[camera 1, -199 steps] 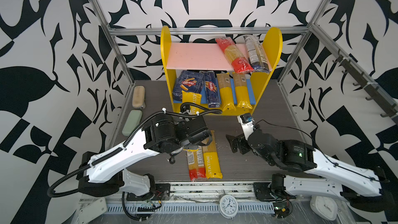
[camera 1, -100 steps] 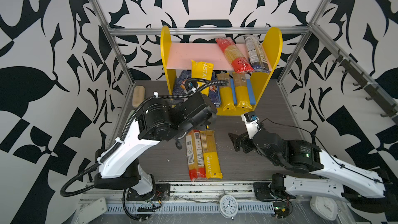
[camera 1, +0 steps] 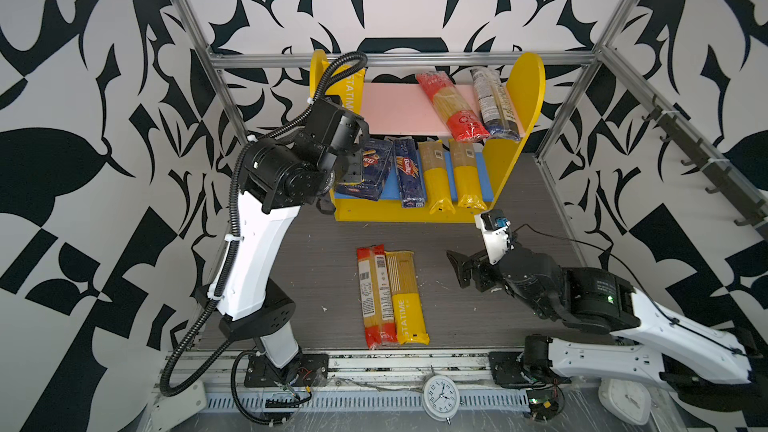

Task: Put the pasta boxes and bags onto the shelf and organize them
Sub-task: 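Raise the PASTATIME bag above the pink top board and lay it down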

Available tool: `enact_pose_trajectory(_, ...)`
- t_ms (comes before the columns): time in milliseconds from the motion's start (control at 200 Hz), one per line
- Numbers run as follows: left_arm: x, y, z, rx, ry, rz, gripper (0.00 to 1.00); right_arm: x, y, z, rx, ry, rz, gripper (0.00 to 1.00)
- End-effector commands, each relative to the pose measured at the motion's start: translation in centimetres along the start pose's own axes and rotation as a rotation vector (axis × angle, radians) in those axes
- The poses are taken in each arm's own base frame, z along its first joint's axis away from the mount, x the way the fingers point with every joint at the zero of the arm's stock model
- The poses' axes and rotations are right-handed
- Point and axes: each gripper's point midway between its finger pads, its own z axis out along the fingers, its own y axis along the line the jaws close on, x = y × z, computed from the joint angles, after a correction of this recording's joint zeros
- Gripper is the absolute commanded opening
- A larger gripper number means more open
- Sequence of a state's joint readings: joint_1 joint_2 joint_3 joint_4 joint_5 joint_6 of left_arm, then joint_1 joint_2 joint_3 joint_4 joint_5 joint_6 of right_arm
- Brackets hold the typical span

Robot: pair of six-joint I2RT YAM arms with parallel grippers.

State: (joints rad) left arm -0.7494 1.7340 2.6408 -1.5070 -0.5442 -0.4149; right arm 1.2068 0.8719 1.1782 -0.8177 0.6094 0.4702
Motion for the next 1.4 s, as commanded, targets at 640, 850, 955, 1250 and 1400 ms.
enact_pose_trajectory(640, -13.4, -1.6, 3.7, -0.016, -0.466, 0.125, 0.00, -4.2, -2.4, 1.5, 0.155, -0.035, 0.031, 1.00)
enact_pose_trajectory(850, -13.9, 0.2, 5.8, -0.002, -0.451, 0.079, 0.00, -4.6, -3.7, 2.1, 0.172, -0.019, 0.063, 1.00)
enact_pose_trajectory(955, -14.0, 0.3, 6.8, 0.007, -0.443, 0.076, 0.00, -4.6, -4.0, 2.5, 0.177, -0.009, 0.069, 1.00)
enact_pose_trajectory(1250, -14.6, 0.9, 7.6, -0.016, -0.460, 0.063, 0.11, -4.8, -4.3, 3.4, 0.166, 0.008, 0.081, 1.00)
enact_pose_trajectory(1400, -14.5, 1.4, 7.9, -0.026, -0.454, 0.056, 0.52, -5.0, -4.5, 3.3, 0.169, 0.009, 0.086, 1.00)
